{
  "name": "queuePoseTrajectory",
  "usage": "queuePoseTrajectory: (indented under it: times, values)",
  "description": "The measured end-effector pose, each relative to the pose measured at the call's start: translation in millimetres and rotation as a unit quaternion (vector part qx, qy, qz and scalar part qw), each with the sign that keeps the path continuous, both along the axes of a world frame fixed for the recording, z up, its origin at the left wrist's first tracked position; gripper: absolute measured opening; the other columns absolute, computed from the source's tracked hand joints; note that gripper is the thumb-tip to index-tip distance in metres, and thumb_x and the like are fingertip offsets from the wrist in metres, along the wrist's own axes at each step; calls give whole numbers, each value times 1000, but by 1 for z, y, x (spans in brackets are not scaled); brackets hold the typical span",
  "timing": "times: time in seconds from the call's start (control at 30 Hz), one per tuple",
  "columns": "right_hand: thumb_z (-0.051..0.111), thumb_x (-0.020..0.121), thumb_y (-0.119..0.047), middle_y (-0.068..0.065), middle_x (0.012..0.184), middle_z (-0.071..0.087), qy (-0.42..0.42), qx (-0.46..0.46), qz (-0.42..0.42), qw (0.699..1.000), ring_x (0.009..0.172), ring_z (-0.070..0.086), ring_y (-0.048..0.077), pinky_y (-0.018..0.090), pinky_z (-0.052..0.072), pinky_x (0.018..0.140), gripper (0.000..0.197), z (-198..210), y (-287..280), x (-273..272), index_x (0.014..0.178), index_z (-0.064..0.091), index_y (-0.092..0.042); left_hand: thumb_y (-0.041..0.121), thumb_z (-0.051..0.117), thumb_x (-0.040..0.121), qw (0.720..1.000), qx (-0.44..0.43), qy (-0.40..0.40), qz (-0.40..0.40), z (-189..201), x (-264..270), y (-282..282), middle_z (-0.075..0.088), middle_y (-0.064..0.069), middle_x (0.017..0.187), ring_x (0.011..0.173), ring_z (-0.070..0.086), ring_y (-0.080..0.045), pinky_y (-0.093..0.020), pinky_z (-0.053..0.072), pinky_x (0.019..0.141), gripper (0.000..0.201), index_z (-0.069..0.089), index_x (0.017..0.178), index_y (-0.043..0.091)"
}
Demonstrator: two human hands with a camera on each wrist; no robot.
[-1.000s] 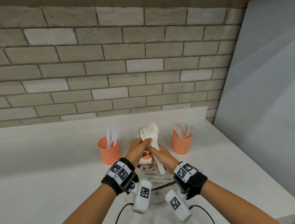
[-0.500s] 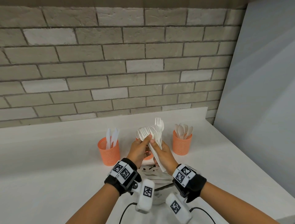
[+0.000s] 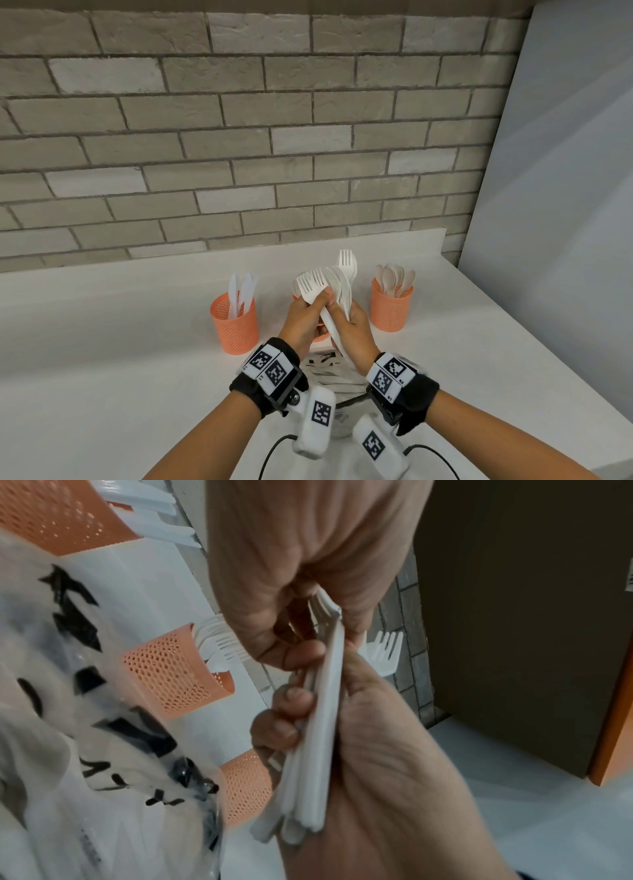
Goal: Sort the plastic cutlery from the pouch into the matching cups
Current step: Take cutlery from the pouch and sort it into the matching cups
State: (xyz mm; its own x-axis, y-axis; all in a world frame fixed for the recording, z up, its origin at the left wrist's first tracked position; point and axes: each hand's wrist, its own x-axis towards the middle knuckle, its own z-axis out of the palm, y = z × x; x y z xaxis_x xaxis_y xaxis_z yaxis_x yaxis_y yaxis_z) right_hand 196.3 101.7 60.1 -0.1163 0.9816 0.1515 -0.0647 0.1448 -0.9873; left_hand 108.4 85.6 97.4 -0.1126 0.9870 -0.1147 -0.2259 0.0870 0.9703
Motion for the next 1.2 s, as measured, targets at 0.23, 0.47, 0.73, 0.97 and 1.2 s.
queuePoseTrajectory:
  times: [0.23, 0.47, 0.73, 0.97, 1.2]
  values:
    - [43, 98, -29, 5, 83, 63, 19, -25, 58, 998, 58, 61, -1, 13, 45, 47, 30, 6, -5, 3, 118, 55, -10, 17, 46, 96, 1000, -5, 2, 13, -2, -1, 2, 54, -5, 66, 41, 52, -6, -16, 38, 37, 18, 57, 106, 7]
    - [38, 99, -36, 6, 66, 58, -14, -48, 66, 997, 40, 53, 8, 20, 43, 36, 31, 8, -7, 1, 108, 52, -10, 15, 52, 93, 1000, -9, -17, 0, -6, -10, 1, 53, -4, 49, 32, 38, -9, -18, 33, 35, 14, 60, 93, 4]
    - [39, 100, -24, 3, 63, 49, -20, -70, 12, 997, 42, 51, 7, 21, 49, 45, 18, 8, 6, 17, 87, 49, -14, 11, 60, 88, 999, -26, 41, 2, -11, -49, 2, 64, -1, 57, 40, 50, -4, -14, 31, 35, 4, 60, 84, 11]
    - [39, 100, -20, 1, 55, 37, -25, -72, -18, 997, 35, 43, 2, 18, 42, 39, 17, 8, 18, 27, 99, 47, -6, 15, 61, 88, 985, 76, 113, 108, 9, -72, 34, 62, 6, 46, 39, 53, 2, -11, 39, 38, 10, 59, 78, 17]
    - [44, 98, -29, -1, 55, 34, -17, -87, 10, 996, 32, 33, 5, 18, 31, 35, 13, 22, 37, 36, 86, 47, -22, 26, 60, 90, 948, 162, 221, 163, 25, -65, 87, 66, -1, 65, 52, 61, -10, -17, 50, 48, 17, 61, 77, 14]
